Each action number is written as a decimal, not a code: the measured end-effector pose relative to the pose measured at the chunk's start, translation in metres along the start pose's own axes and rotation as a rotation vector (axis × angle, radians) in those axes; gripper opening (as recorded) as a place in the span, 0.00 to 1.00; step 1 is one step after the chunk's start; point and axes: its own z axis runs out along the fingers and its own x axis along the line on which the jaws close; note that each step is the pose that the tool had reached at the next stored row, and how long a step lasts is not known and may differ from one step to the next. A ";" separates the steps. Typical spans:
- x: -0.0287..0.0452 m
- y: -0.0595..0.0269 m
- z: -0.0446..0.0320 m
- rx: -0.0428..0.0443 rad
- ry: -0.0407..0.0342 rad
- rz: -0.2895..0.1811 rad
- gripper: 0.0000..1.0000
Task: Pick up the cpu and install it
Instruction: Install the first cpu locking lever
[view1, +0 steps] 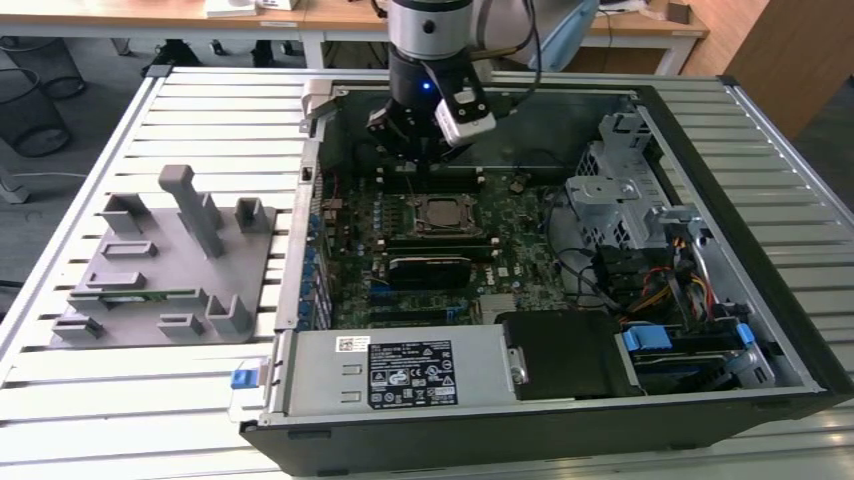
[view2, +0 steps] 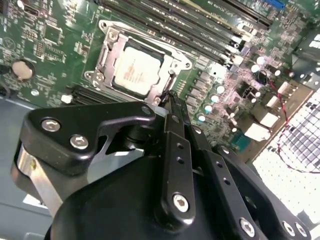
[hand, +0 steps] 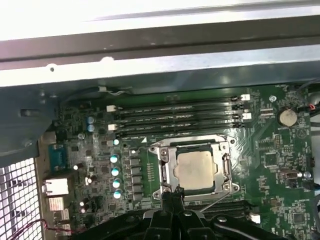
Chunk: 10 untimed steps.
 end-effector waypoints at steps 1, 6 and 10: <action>0.0021 -0.0002 0.0001 0.0000 0.0000 -0.001 0.11; 0.0124 0.0003 0.0004 -0.0002 -0.0005 -0.001 0.11; 0.0197 0.0019 0.0005 -0.0003 -0.0006 -0.002 0.11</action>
